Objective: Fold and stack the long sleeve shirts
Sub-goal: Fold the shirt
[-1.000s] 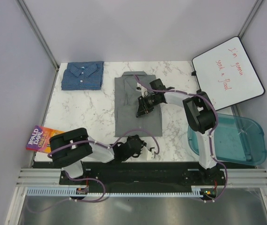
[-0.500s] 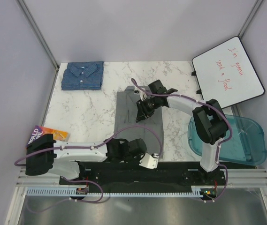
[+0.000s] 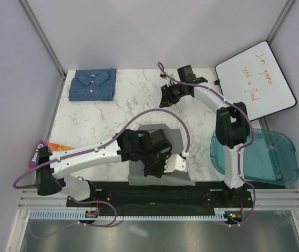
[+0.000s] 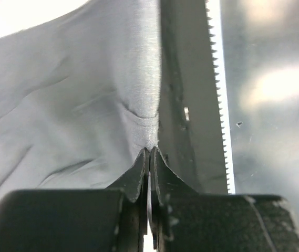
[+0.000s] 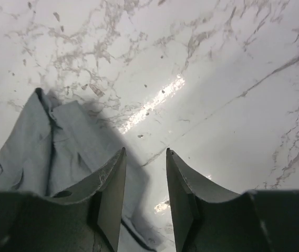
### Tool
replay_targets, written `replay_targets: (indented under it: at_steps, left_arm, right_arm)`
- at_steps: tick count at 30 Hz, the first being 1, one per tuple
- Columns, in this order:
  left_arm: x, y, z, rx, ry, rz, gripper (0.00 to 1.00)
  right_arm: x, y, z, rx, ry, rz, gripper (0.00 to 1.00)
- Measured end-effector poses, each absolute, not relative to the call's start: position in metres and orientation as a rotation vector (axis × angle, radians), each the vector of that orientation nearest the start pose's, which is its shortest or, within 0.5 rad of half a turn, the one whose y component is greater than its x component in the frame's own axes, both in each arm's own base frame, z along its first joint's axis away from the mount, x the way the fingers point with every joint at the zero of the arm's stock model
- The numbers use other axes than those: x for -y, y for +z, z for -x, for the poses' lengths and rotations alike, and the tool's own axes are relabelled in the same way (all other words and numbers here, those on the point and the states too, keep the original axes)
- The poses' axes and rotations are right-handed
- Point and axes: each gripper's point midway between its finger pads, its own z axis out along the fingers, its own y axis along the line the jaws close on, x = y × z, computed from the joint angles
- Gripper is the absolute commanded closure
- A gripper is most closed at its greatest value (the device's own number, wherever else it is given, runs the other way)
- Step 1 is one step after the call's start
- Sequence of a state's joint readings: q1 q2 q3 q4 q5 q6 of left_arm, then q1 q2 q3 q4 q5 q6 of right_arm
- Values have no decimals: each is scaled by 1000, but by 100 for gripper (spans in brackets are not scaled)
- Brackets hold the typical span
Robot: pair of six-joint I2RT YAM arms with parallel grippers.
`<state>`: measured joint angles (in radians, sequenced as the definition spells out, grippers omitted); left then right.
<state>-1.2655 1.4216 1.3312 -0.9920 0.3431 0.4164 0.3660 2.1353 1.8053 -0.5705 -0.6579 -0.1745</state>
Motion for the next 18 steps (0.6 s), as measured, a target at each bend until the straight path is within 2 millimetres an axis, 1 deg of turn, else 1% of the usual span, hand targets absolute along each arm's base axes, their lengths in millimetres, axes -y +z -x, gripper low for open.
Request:
replay_targets:
  at_steps: [2,4,5,6,7,9,12,13,17,18]
  left_arm:
    - [310,182,-70,2176,886,2499,98]
    - [306,178,-96,2255,873,2425,98]
    - [303,173,-111,2298,853,2389,98]
    - [299,168,-126,2335,832,2355,98]
    - [297,164,-138,2361,816,2330,98]
    - [290,154,-168,2415,780,2282,98]
    - [284,139,-206,2451,752,2268,98]
    - [282,134,-217,2459,744,2271,98]
    - [278,112,-251,2461,713,2304,98]
    - [278,107,-259,2459,705,2316,98]
  right_arm:
    - [-276,100,-446,-2271,892,908,61]
    - [-277,81,-442,-2311,906,913,67]
    - [-278,72,-436,-2329,916,921,69]
    - [-279,62,-428,-2353,929,931,73]
    - [-280,53,-420,-2375,945,941,75]
    - [-281,37,-402,-2415,972,967,77]
    - [-282,22,-382,-2453,990,1006,81]
    - [-284,21,-378,-2452,1004,1017,82]
    - [-286,20,-375,-2426,1015,1060,85]
    - [-286,20,-375,-2421,1016,1068,87]
